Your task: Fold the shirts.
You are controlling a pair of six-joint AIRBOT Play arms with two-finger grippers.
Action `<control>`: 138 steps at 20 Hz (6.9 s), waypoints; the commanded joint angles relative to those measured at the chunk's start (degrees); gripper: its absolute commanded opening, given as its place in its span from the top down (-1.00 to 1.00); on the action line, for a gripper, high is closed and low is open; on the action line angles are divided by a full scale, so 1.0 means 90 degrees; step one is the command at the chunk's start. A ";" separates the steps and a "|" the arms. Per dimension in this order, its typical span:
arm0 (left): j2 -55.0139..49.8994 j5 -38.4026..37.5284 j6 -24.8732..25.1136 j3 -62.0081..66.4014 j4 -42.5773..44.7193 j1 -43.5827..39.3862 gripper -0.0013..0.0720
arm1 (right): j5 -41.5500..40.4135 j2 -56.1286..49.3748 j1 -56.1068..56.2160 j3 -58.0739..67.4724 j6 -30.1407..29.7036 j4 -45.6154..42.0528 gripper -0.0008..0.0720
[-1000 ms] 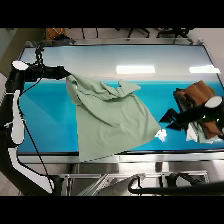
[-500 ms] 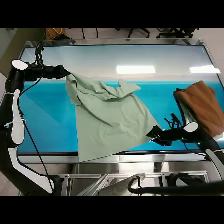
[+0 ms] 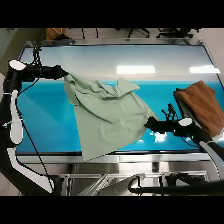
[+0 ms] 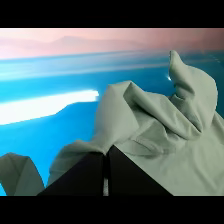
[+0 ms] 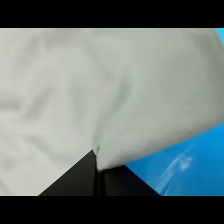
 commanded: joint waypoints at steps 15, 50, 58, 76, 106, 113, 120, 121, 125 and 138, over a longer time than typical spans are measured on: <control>0.2169 -0.0707 -0.1035 -0.4860 0.1649 0.1020 0.94 | 0.2628 -0.6139 -0.0403 0.8857 -0.0692 0.0464 0.88; 0.2013 -0.0823 -0.1231 -0.3959 0.2880 -0.0005 0.94 | 0.1426 -0.1375 0.1457 0.0860 -0.0250 0.0185 0.93; 0.3823 -0.2421 -0.0950 -0.2055 -0.1484 0.1392 0.94 | 0.2147 0.1144 -0.0338 0.4578 -0.0289 0.0223 0.94; 0.6392 0.0687 -0.1115 -0.3541 -0.1880 0.1979 0.93 | 0.3806 -0.0267 -0.2001 0.7495 -0.0379 0.0542 0.94; 0.2380 -0.1955 -0.0644 -0.5734 0.1178 0.2266 -0.90 | 0.3908 -0.1243 -0.2861 0.3254 -0.1049 -0.2392 0.22; 0.2433 -0.0379 -0.0245 -0.6569 0.1800 0.2431 -0.47 | 0.3762 -0.1183 -0.2841 0.2256 -0.1292 -0.2047 0.22; 0.2431 0.0124 -0.0080 -0.6584 0.1438 0.1690 -0.47 | 0.3740 -0.1270 -0.2834 0.2256 -0.1416 -0.1914 0.22; 0.2431 0.0216 -0.0078 -0.6584 0.1452 0.1511 -0.47 | 0.3740 -0.1297 -0.2834 0.2256 -0.1433 -0.1911 0.23; 0.2062 0.0119 -0.0104 -0.6581 0.1496 0.1129 -0.47 | 0.3757 -0.1401 -0.2834 0.2251 -0.1435 -0.1919 0.23; 0.1838 -0.1338 -0.0160 -0.5411 0.1445 0.1562 0.93 | 0.3466 -0.1994 -0.1770 0.1953 -0.1426 -0.2166 0.17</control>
